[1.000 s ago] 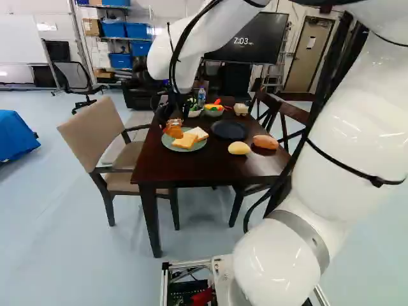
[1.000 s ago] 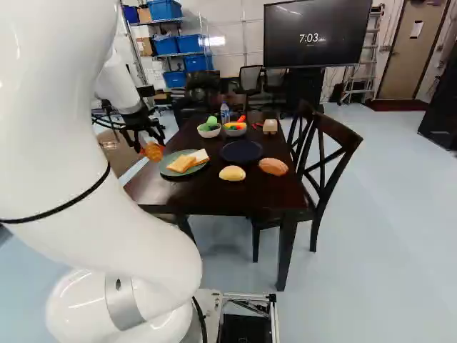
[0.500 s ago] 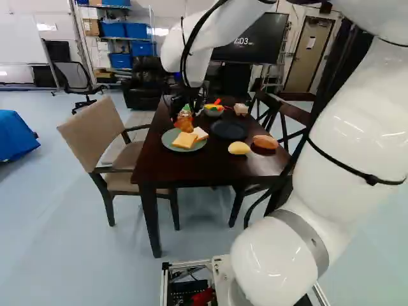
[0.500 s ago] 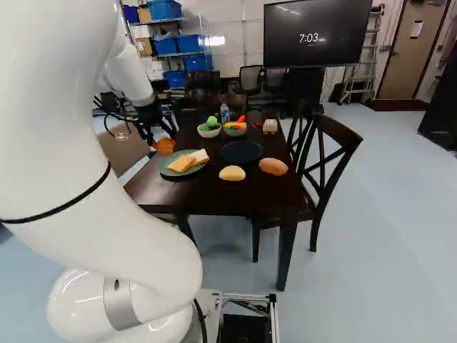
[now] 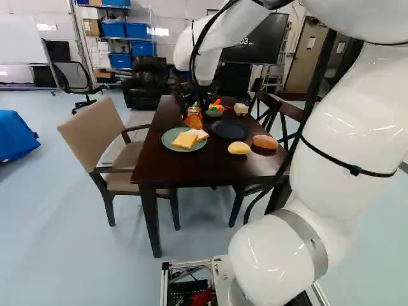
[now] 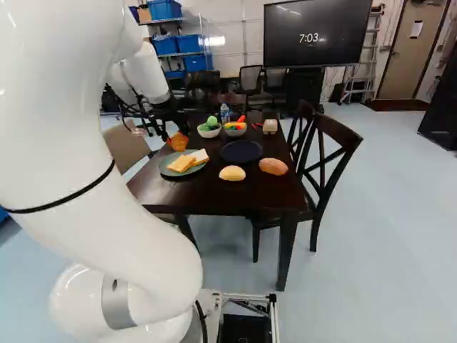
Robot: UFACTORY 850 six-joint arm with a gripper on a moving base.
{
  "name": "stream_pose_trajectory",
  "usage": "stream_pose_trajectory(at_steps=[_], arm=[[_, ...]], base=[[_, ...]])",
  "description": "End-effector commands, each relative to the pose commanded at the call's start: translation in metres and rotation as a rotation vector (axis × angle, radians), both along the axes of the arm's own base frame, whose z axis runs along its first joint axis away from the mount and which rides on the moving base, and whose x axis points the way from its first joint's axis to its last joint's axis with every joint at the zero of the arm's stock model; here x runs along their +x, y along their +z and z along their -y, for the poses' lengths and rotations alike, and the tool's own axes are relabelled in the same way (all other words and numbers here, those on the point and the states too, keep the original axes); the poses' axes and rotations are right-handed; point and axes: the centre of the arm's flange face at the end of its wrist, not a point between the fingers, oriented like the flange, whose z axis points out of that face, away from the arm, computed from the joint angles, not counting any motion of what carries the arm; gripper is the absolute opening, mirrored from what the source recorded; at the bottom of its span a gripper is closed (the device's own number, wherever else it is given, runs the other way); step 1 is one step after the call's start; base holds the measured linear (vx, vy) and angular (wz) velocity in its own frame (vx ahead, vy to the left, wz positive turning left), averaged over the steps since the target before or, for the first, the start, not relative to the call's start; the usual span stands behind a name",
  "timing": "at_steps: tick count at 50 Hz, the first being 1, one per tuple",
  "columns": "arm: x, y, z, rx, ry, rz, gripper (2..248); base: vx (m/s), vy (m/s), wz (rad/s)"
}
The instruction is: Move the croissant to the empty plate
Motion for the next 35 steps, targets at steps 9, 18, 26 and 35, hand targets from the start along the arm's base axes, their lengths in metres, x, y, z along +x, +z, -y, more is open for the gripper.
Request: stream_pose_trajectory(at_steps=[9,18,26,35], arm=[[0.010,0.000,0.015,0.000,-0.034,0.001,130],[0.020,0.000,0.031,0.000,-0.067,0.002,130],[0.026,0.000,0.045,0.001,-0.097,0.003,130],[0.031,0.000,0.062,0.001,-0.129,0.003,130]], base=[[0.000,0.000,0.000],[0.000,0.000,0.000],[0.000,0.000,0.000],[0.000,0.000,0.000]])
